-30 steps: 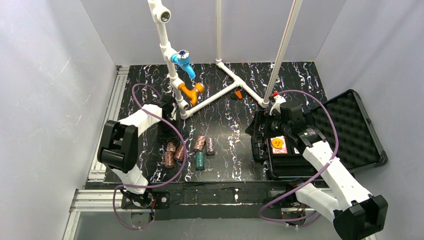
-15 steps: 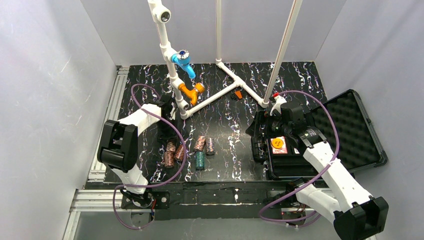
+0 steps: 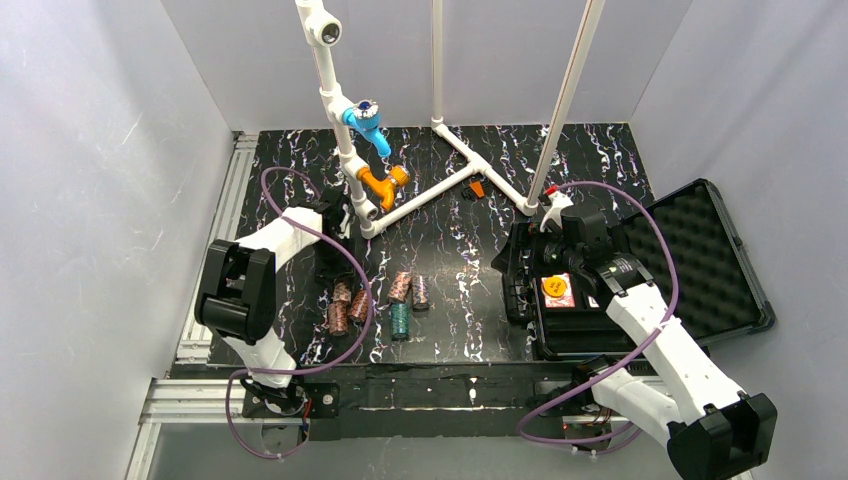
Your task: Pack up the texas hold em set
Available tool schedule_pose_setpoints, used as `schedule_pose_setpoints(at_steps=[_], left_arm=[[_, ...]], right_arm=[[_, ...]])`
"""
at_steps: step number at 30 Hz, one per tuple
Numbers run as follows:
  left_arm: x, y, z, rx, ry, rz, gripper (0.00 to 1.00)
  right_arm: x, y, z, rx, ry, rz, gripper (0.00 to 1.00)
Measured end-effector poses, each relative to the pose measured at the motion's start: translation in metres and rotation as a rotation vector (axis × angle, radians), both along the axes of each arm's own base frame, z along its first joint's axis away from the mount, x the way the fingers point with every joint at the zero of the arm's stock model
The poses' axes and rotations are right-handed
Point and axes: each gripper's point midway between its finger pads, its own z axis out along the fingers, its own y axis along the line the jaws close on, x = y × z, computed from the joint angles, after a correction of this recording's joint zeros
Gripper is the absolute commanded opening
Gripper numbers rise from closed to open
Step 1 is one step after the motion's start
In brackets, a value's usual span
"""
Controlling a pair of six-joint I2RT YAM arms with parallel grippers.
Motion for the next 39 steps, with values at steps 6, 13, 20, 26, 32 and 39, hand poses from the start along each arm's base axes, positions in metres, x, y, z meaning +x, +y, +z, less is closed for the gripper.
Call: schedule_pose_setpoints(at_steps=[6,13,20,26,32,39], left_arm=[[0.006,-0.001,0.007,-0.012,-0.059,0.016,0.00],[0.014,-0.001,0.025,-0.032,-0.151,0.032,0.00],[0.010,0.003,0.036,-0.038,-0.196,0.056,0.00],[0.003,0.004,0.046,-0.048,-0.234,0.074,0.00],[-0.002,0.005,0.064,-0.078,-0.310,0.101,0.00],[-0.018,0.003,0.075,-0.133,-0.347,0.141,0.00]], right_arm=[[-0.001,0.001,0.000,0.007,0.009,0.001,1.00],[-0.004,0.005,0.001,0.034,0.027,0.006,1.00],[-0.006,0.011,0.002,0.066,0.050,0.016,1.00],[-0.006,0.021,0.009,0.117,0.038,0.044,1.00],[-0.011,0.033,0.008,0.151,0.043,0.084,1.00],[-0.022,0.052,0.012,0.178,0.038,0.140,1.00]])
